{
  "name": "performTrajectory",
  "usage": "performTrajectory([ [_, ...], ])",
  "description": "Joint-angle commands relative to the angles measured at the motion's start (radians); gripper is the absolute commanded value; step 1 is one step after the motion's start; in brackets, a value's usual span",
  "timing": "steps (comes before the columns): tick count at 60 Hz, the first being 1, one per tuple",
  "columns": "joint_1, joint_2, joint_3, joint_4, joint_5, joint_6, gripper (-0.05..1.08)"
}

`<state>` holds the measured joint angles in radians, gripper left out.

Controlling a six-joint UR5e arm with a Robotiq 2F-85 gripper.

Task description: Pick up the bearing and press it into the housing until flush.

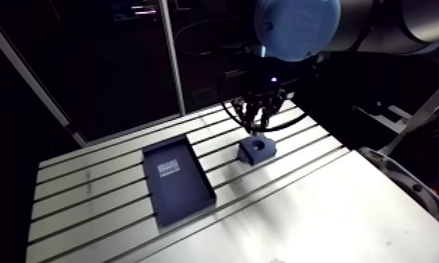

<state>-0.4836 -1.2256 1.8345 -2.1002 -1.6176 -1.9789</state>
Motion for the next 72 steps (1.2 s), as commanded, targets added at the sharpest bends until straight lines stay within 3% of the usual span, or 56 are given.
performTrajectory([
  [1,0.005,0.005,0.005,0.004,-0.024,0.004,0.71],
  [72,0.005,0.039,0.026,-0.036,-0.029,0.004,0.72],
])
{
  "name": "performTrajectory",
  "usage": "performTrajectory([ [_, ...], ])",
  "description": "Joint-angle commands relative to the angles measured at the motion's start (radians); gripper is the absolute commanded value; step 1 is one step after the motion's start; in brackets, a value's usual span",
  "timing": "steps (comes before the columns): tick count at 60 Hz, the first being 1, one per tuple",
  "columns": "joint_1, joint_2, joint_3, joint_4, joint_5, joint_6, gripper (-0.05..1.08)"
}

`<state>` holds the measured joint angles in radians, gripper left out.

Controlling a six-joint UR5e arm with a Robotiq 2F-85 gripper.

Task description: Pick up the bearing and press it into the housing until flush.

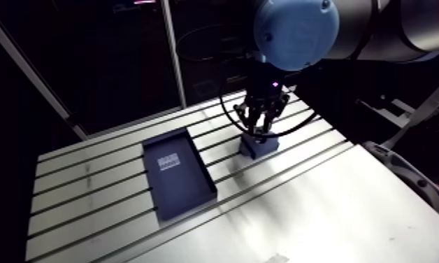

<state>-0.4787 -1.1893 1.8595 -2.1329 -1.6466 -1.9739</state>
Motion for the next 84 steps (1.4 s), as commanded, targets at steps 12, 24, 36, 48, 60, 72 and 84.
performTrajectory([
  [12,0.0,0.007,0.002,-0.005,0.0,-0.001,0.72],
  [24,-0.003,0.014,0.002,-0.005,0.0,-0.001,0.72],
  [36,-0.003,0.014,0.002,-0.005,0.0,0.0,0.72],
  [48,-0.005,0.014,0.004,-0.011,0.0,-0.001,0.72],
  [60,-0.006,0.014,0.002,-0.017,-0.002,-0.003,0.72],
  [72,-0.007,0.014,0.004,-0.017,0.0,-0.003,0.73],
  [84,-0.009,0.014,0.005,-0.017,-0.002,-0.004,0.73],
])
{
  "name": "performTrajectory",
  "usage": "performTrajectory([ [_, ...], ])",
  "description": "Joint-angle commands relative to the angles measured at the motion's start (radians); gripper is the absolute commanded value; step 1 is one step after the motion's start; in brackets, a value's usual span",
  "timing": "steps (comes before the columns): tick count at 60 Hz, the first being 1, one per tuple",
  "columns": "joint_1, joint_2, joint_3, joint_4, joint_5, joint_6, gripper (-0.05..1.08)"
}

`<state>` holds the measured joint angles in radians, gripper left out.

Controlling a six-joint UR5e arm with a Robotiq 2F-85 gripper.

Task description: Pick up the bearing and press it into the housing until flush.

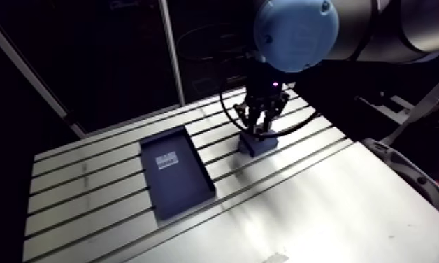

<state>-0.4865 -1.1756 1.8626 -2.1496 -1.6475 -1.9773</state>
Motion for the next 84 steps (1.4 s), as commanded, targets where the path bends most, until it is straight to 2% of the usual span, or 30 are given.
performTrajectory([
  [1,-0.001,0.001,0.003,-0.002,0.001,-0.001,0.73],
  [84,-0.003,0.009,0.005,-0.002,0.001,0.002,0.73],
])
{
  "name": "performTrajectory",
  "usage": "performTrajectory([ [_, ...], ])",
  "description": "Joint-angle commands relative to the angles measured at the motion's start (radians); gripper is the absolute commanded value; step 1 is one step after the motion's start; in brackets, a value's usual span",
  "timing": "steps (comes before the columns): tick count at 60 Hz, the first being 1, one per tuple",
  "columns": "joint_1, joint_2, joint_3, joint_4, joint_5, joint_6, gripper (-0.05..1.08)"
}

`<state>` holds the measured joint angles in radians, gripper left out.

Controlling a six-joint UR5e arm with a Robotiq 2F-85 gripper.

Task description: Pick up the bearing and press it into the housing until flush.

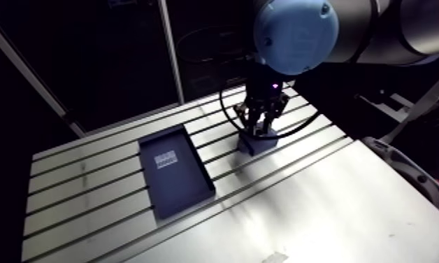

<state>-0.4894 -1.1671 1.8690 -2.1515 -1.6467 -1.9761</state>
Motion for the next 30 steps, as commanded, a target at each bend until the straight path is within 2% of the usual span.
performTrajectory([
  [1,0.0,0.001,-0.001,0.0,0.0,0.001,0.73],
  [30,0.0,0.007,-0.003,0.0,0.0,0.0,0.73],
])
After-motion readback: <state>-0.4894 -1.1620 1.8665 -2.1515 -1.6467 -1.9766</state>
